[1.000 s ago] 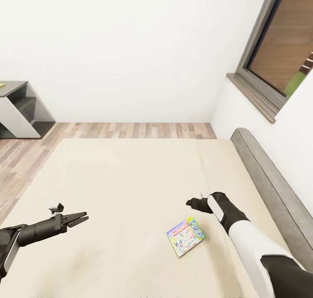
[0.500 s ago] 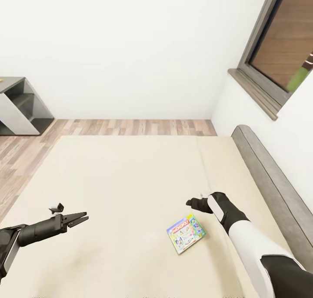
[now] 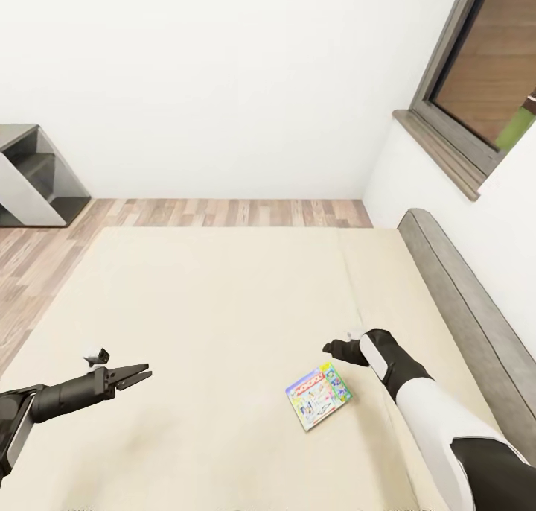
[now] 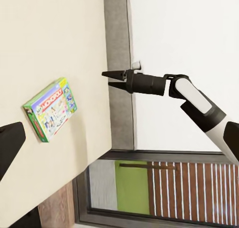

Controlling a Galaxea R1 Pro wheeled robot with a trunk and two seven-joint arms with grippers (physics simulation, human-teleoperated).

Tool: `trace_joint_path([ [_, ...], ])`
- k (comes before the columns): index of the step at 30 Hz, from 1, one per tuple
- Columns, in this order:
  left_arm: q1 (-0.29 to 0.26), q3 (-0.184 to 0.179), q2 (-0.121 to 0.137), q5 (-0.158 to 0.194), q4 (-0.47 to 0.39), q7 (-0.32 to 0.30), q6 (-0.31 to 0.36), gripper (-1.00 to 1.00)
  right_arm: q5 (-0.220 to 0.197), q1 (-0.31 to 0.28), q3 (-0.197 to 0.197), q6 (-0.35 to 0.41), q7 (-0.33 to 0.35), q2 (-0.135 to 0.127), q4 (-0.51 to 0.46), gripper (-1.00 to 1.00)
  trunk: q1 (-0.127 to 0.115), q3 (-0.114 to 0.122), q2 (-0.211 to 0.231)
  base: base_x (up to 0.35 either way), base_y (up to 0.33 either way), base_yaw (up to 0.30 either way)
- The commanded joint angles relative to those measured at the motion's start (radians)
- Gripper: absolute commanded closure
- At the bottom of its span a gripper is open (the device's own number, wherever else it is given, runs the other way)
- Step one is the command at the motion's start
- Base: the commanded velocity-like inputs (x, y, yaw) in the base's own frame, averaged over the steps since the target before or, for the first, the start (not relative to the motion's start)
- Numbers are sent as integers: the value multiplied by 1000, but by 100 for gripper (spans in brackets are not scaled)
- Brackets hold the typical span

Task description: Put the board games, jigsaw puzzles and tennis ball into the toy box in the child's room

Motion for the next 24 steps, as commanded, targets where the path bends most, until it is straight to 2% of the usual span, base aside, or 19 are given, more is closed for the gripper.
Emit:
trace_joint_path([
  [1, 0, 0, 0, -1, 0, -4, 10, -100, -5, 0, 1, 5, -2, -1, -1, -100, 0, -3, -2, 0, 0, 0],
  [24, 0, 0, -7, -1, -1, -4, 10, -100, -6, -1, -1, 8, -1, -12, -2, -100, 0, -41, -2, 0, 0, 0],
])
